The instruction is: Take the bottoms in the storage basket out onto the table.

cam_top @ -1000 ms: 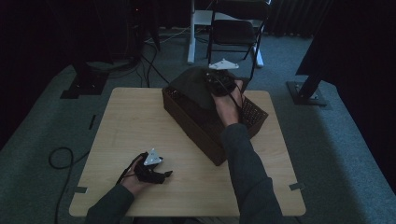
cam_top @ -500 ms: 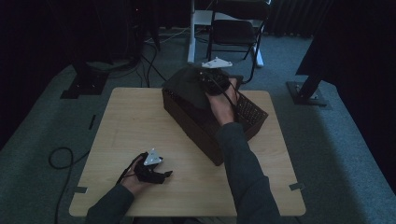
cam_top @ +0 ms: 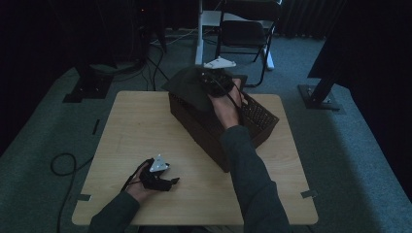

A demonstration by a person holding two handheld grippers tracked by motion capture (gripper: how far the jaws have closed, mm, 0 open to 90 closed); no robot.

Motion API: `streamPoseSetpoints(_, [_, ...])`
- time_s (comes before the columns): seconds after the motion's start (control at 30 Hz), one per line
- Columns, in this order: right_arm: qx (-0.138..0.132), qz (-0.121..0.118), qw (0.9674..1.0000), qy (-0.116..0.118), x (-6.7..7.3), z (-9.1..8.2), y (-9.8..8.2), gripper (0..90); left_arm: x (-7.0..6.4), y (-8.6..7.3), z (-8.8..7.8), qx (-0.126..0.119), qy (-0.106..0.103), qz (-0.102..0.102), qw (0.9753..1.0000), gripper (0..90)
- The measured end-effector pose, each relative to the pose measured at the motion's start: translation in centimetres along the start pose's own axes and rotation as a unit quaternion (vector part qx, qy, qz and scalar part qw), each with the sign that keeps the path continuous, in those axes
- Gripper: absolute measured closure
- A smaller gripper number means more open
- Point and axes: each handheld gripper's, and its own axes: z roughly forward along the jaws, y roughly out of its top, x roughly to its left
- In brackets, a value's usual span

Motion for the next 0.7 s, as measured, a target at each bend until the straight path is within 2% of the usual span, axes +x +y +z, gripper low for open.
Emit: streamPoseSetpoints(0.7, [-0.006,-0.013,0.9997,0.022,2.0,0.6,1.1,71.9,0.0,0.0,0.0,0.001,0.000,0.001,1.0000,27.9])
